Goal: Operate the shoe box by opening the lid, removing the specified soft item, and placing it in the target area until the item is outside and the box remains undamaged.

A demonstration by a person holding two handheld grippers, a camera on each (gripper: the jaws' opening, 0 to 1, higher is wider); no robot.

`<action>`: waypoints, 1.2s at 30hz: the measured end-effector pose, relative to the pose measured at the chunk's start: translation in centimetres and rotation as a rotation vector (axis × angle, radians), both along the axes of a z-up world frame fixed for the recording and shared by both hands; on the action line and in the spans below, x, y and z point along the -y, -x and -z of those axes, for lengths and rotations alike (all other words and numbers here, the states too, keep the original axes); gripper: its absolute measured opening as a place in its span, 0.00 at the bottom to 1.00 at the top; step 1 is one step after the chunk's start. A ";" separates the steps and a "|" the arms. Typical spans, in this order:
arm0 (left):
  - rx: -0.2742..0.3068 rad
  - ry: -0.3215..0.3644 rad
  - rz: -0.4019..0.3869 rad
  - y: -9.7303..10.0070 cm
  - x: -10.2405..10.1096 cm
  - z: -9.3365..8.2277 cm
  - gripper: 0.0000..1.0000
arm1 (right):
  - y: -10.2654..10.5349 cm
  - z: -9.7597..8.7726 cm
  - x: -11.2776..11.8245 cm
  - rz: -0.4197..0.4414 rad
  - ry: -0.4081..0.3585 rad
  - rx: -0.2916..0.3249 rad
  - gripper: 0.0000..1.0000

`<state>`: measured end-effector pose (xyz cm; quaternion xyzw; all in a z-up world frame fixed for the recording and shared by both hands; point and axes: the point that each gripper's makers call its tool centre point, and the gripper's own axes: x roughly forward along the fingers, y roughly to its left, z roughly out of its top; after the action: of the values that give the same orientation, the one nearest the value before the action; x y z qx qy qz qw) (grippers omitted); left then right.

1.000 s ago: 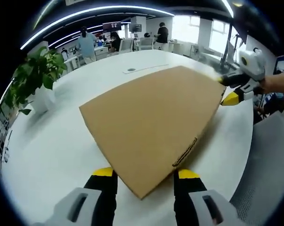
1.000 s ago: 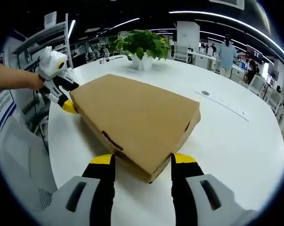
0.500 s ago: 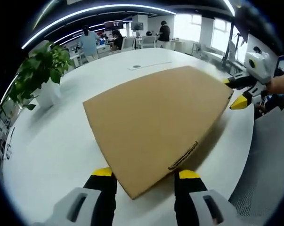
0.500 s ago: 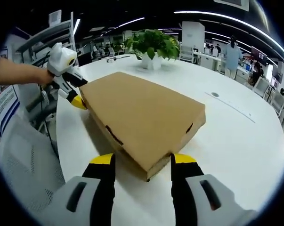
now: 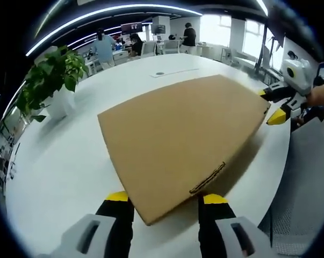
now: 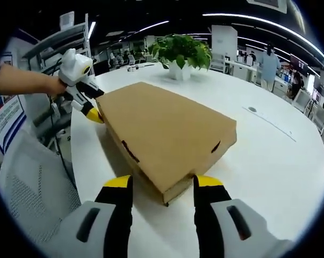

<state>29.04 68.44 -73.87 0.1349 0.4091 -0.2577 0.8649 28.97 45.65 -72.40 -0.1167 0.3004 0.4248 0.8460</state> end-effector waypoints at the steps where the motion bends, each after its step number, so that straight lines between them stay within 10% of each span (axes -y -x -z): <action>1: 0.002 -0.001 -0.001 0.0 -0.1 0.0 0.48 | 0.0 0.0 0.0 0.003 -0.004 -0.003 0.41; 36: 0.088 0.026 -0.048 0.7 -0.2 -3.1 0.50 | 0.6 -2.8 -0.2 0.002 -0.054 0.068 0.44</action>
<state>28.37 68.62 -70.79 0.1252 0.3703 -0.2357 0.8897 28.36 45.89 -69.62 -0.1078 0.2602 0.4275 0.8590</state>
